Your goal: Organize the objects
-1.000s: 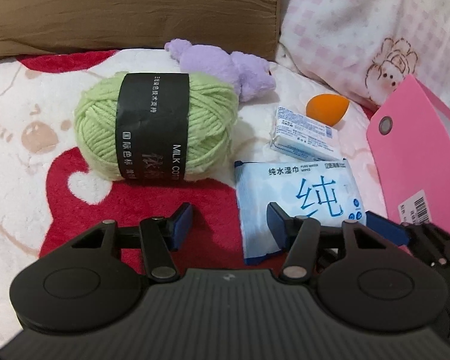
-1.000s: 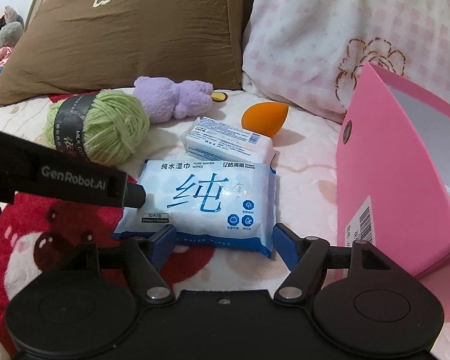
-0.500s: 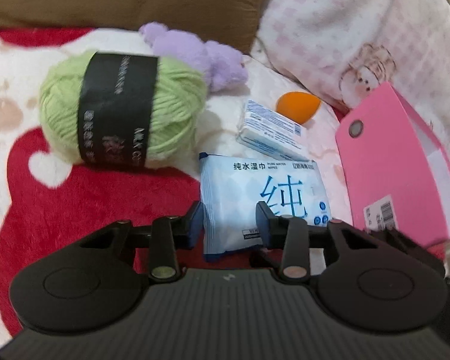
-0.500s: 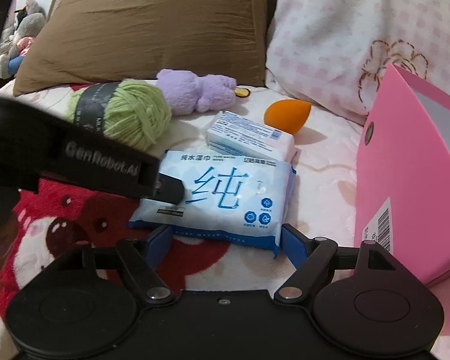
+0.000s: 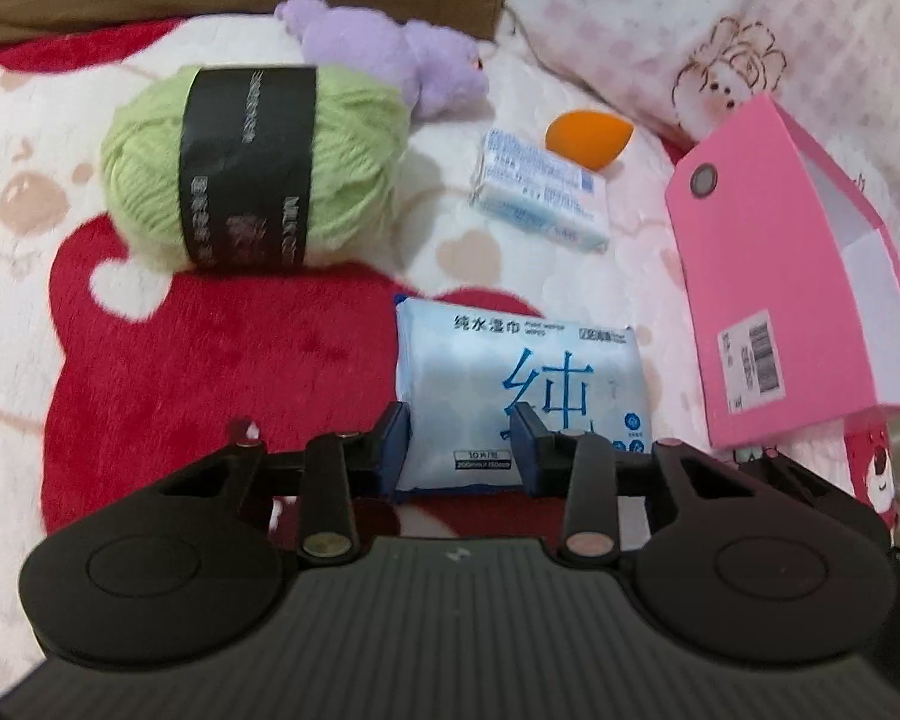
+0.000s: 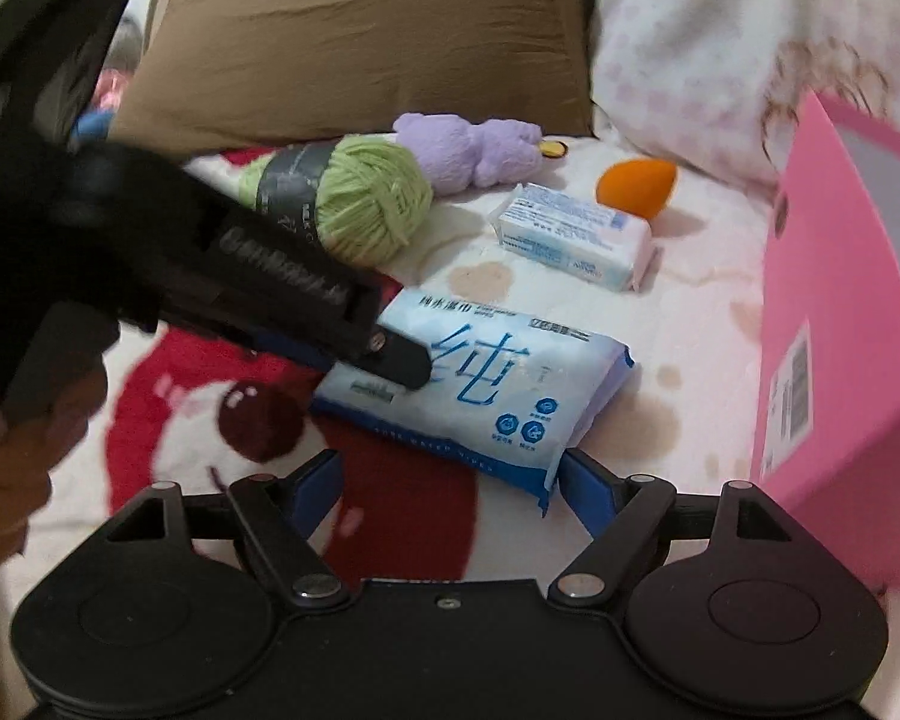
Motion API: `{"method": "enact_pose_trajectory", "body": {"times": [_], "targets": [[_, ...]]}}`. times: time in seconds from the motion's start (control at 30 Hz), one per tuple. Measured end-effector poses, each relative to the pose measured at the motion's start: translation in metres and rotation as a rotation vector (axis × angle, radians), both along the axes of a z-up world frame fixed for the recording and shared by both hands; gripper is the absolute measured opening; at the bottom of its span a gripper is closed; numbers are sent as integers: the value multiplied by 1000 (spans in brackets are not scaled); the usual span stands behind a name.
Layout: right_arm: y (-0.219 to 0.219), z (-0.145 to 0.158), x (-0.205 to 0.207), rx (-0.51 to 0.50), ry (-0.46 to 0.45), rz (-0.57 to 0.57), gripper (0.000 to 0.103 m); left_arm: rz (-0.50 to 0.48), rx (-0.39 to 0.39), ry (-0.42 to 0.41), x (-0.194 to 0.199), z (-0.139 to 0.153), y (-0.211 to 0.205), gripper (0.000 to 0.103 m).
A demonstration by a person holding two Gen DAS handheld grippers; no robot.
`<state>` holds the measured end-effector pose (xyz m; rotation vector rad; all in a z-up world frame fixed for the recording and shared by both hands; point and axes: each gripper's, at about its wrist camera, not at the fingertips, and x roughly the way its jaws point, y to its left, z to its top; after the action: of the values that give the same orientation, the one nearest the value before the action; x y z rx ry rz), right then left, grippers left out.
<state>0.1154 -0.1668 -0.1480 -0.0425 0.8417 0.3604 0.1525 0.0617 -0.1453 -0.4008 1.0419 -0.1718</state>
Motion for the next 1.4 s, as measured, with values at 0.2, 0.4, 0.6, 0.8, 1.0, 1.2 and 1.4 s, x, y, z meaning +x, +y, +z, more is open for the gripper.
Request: {"method": "enact_pose_trajectory", "body": {"times": [0.2,0.4,0.6,0.8,1.0,1.2,1.4], "targets": [[-12,4,7,90,63,-97,79,38,156,-36,0,0,-3,41],[-25,4,16,166,100,-208,54,6,123,-82,3,0,-7,34],[-24,-7,15,131,80,-214,48,-25,82,-90,3,-1,-16,35],[-23,-15,18,126,85,-209,54,-24,95,-88,-3,-2,-17,31],[-13,-16,11,101,50,-185,58,-36,110,-110,-8,-2,-20,31],[-4,-11,1,57,7,-154,58,-20,101,-103,-17,5,-18,31],[6,-2,-16,52,-12,-88,58,-10,118,-121,-37,23,-16,33]]}}
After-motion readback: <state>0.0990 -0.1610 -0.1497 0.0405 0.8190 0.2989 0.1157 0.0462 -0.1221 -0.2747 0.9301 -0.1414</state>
